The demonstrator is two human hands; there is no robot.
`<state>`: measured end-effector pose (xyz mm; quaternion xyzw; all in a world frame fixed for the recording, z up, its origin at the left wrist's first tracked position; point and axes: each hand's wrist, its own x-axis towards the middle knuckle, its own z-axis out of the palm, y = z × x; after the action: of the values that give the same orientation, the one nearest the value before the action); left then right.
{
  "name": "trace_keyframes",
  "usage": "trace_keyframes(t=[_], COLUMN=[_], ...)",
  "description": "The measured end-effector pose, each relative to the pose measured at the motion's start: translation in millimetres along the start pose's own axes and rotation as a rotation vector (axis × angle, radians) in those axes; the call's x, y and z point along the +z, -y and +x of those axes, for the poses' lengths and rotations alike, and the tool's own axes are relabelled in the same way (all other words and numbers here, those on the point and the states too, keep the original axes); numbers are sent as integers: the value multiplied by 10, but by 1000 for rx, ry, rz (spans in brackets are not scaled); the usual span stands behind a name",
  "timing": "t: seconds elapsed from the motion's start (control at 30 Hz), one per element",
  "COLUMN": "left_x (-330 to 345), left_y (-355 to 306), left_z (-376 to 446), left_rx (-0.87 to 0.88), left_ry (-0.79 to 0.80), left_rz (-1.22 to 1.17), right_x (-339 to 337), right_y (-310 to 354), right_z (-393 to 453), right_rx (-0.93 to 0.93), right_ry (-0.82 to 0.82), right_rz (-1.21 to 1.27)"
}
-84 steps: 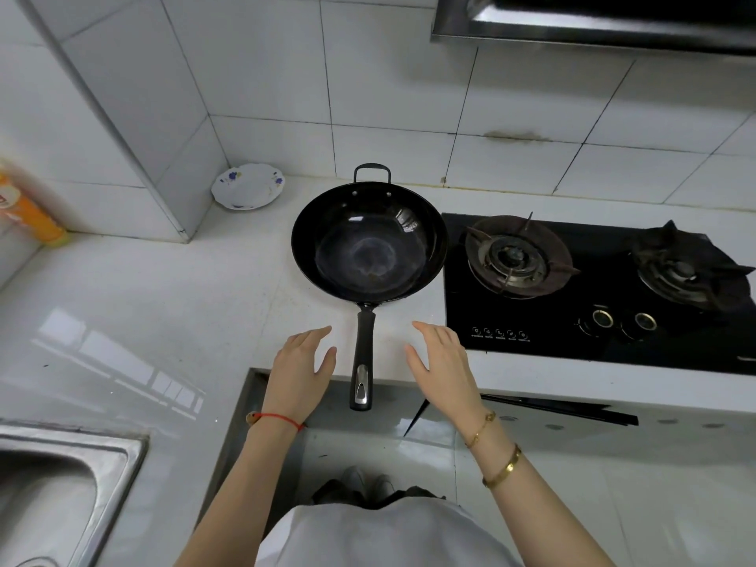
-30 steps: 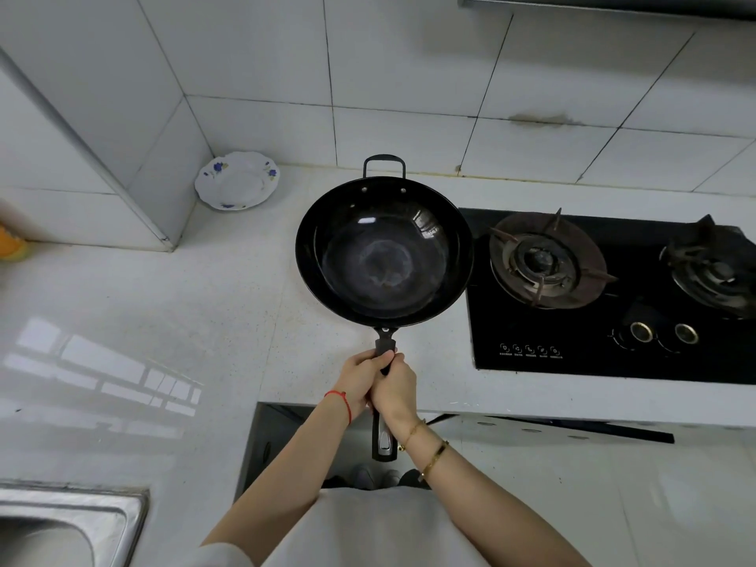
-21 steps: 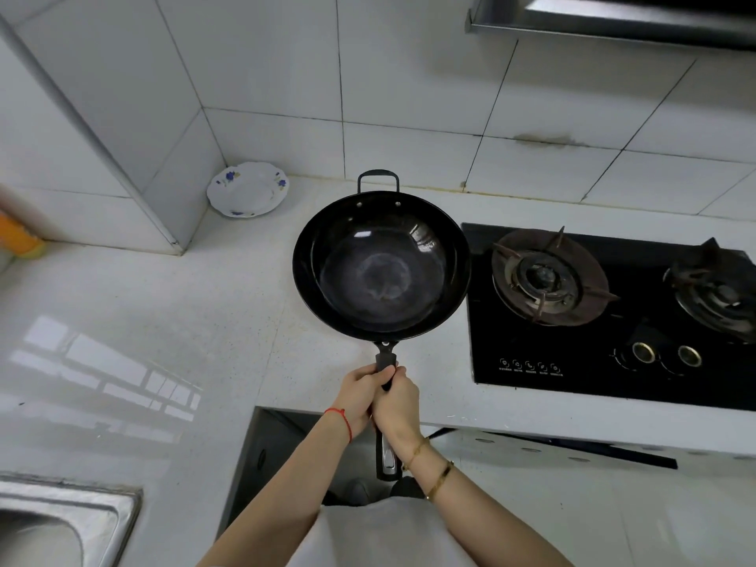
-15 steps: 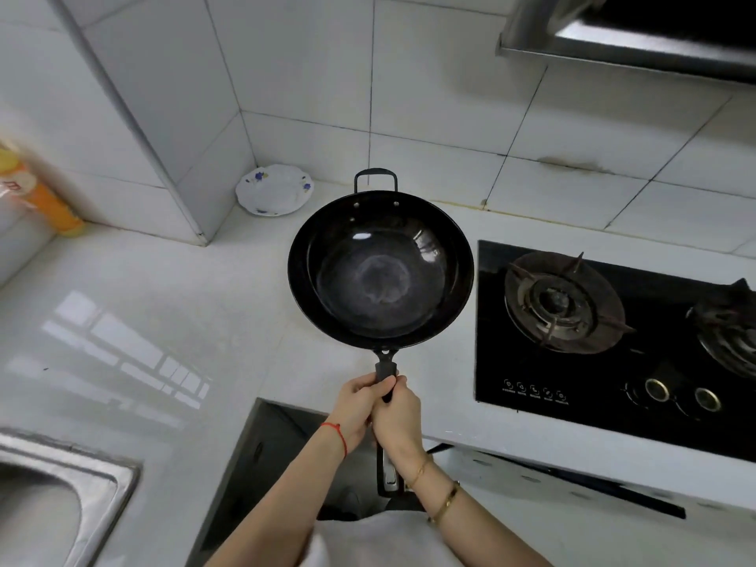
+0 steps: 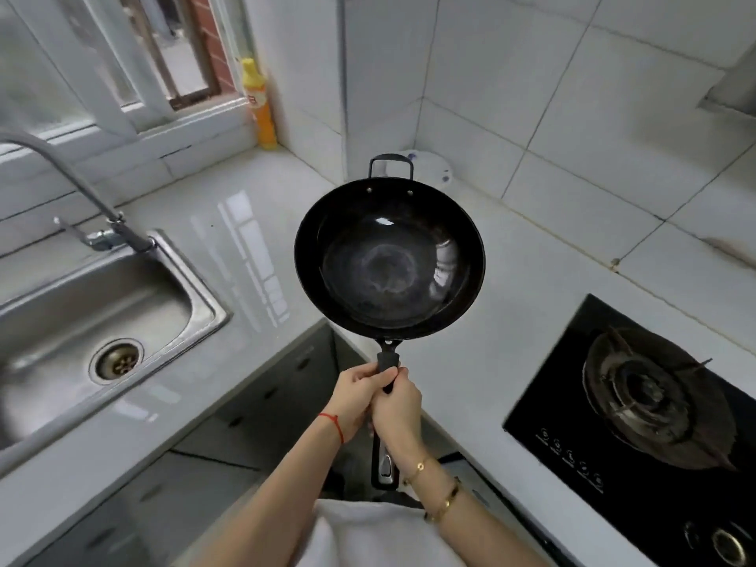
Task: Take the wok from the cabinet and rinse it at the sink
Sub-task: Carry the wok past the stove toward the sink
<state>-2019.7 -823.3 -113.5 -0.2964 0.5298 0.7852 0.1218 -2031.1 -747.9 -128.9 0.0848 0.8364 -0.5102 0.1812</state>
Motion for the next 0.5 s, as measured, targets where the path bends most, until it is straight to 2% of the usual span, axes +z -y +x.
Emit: trace_keyframes(t=[0.5], left_x=[-788], left_y=[404], left_z=[-706], left_rx=[140], left_ry=[-418], left_rz=[-291], right_x=[691], right_y=[25], right_z=[-535], right_rx=[-183], right_ry=[482], right_rz=[-193])
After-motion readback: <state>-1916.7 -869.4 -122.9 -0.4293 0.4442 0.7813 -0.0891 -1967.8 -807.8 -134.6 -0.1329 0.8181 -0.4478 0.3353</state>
